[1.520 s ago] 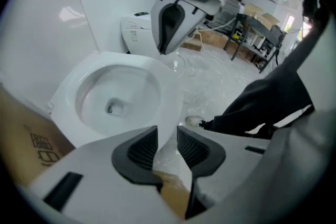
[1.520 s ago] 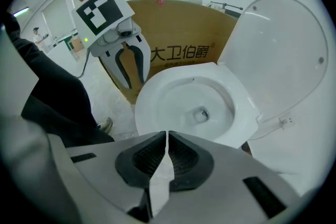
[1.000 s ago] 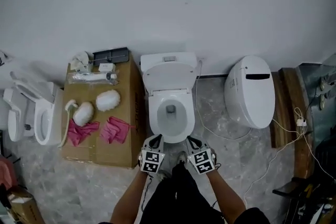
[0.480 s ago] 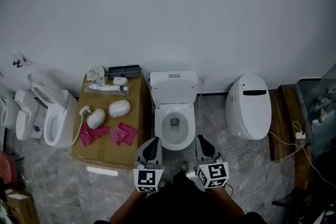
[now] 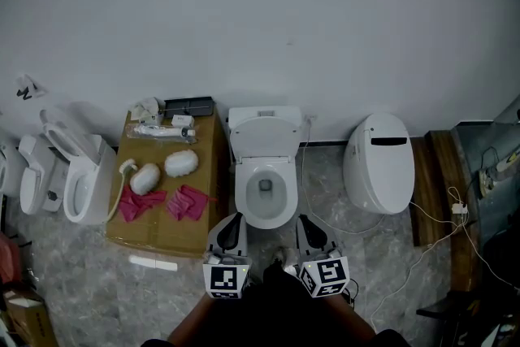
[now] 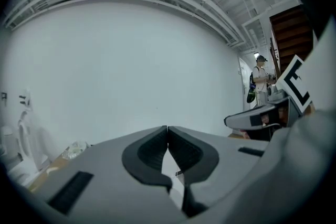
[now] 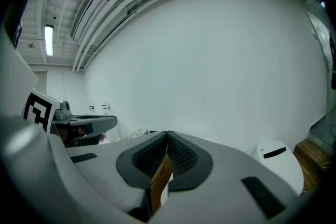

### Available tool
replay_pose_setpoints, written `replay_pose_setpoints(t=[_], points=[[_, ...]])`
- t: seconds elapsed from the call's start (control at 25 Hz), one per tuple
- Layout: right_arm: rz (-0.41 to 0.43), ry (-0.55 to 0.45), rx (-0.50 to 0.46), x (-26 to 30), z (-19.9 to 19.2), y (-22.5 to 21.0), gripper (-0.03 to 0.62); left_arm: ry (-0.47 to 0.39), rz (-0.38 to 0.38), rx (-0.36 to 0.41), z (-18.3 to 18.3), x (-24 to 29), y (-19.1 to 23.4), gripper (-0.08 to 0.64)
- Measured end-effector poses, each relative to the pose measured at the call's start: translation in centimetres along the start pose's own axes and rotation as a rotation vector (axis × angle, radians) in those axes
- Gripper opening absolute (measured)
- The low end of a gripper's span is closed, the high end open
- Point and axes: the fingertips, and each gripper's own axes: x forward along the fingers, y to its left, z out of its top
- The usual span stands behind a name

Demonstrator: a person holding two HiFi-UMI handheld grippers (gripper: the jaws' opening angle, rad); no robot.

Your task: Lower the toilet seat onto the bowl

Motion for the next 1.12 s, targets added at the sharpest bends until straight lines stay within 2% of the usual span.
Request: replay_pose_setpoints(t=[0.52,0.8,1.12], points=[[0.001,-0.003,-0.01,0.2,0.2,0.9,0.028,-0.002,-0.005,-0.034,0.1,-0.7,0.1,0.011],[0.004,-0.004,-0.011,0.1,0.3,1.2,0.026,-0.033,-0.001,-0.024,0.6,-1.0,0.5,0.011],[0.01,-0.001,-0.024,0.0,0.2,1.9,0.027,-0.023,0.002,-0.031,0.0,-1.5,0.6,0.009]])
